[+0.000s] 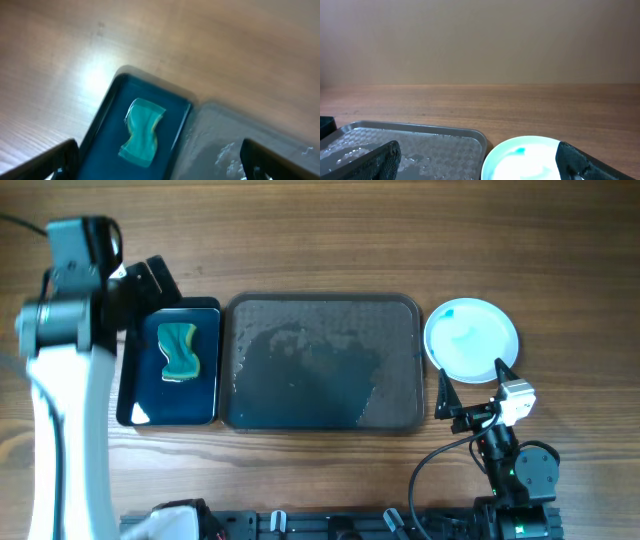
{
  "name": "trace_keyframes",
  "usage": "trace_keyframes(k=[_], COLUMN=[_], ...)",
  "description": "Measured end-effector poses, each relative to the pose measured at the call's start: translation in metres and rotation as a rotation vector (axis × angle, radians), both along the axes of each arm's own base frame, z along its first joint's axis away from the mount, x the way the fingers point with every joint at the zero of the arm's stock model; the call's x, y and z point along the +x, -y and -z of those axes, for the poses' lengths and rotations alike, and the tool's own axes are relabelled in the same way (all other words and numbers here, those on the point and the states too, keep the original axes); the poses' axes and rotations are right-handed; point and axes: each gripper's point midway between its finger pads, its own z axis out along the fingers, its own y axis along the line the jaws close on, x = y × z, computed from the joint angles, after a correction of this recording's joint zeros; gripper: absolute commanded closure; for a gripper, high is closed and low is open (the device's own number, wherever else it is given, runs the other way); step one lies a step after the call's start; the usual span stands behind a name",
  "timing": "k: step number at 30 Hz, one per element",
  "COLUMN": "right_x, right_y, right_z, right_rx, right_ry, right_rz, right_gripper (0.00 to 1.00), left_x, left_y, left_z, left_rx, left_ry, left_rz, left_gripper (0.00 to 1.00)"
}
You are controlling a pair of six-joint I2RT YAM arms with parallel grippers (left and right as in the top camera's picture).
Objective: Clean dirty plates on tray and stack at the side
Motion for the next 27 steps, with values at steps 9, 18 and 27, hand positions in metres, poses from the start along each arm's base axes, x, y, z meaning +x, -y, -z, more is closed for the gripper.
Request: trace_keyframes(k=[9,18,27], right_x=[0.000,0.000,0.000], right_y=[0.000,0.000,0.000], right_z=[-0.002,-0.002,-0.002], right_rx=[0.001,0.001,0.001], right_ry=[0.008,0.008,0.008], right_rz=[0.000,0.000,0.000], right_gripper=[0.00,0.00,0.00], left_x=[-0.069,-0.108,-0.113], left_y=[0.024,0.063,0.065], left_z=[-0.018,0.056,0.072], left_rx=[-0.007,0.095,0.200], left_ry=[0.554,0.808,0.826], left_rz=[0.082,0.349,0.403], left_gripper=[0.00,0.00,0.00])
